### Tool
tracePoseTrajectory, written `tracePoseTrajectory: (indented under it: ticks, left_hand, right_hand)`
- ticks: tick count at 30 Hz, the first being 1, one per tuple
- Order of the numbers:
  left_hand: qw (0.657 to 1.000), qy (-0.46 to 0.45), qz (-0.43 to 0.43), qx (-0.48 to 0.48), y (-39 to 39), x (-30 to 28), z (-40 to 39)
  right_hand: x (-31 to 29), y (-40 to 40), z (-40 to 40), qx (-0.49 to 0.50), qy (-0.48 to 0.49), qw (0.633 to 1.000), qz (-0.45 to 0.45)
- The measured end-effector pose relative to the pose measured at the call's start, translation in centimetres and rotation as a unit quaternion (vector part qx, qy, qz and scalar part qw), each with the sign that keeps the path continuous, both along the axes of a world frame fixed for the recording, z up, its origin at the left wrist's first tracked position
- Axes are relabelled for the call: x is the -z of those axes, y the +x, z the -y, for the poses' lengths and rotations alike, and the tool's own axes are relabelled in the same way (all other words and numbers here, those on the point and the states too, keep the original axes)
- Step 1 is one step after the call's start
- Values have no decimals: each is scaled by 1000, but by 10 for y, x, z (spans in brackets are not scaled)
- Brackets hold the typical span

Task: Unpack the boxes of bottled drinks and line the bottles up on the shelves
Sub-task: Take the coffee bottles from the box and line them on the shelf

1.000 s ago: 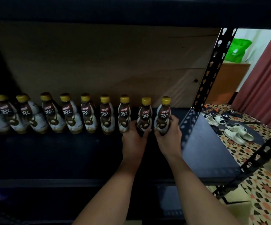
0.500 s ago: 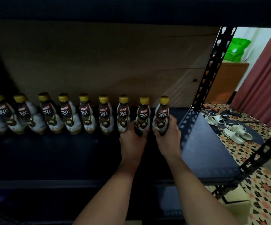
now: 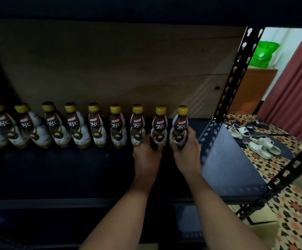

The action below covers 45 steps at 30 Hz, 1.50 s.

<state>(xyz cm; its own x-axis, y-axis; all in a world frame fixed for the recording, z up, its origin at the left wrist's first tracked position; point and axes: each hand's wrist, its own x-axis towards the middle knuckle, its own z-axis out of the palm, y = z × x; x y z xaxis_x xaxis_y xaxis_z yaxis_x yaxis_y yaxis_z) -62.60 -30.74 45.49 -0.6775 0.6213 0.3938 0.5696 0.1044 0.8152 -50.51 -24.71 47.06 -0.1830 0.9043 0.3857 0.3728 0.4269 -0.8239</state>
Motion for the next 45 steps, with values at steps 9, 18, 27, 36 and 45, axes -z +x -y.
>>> tracePoseTrajectory:
  ticks: [9,18,27,36,45]
  left_hand:
    - [1000,17,-2,9,-1,3,-1]
    - [998,24,-56,9,-4,2,-1]
    - [999,12,-34,25,-5,4,-2]
    - [999,5,-34,22,-3,3,-3]
    - [999,16,-26,24,-3,3,-3]
  right_hand:
    - [3,0,-2,7,4,1000,-1]
    - [3,-1,-2,8,8,1000,-6]
    - [3,0,-3,8,7,1000,-13]
    - [2,0,-2,6,6,1000,-11]
    - [4,0,-4,3,2,1000,-9]
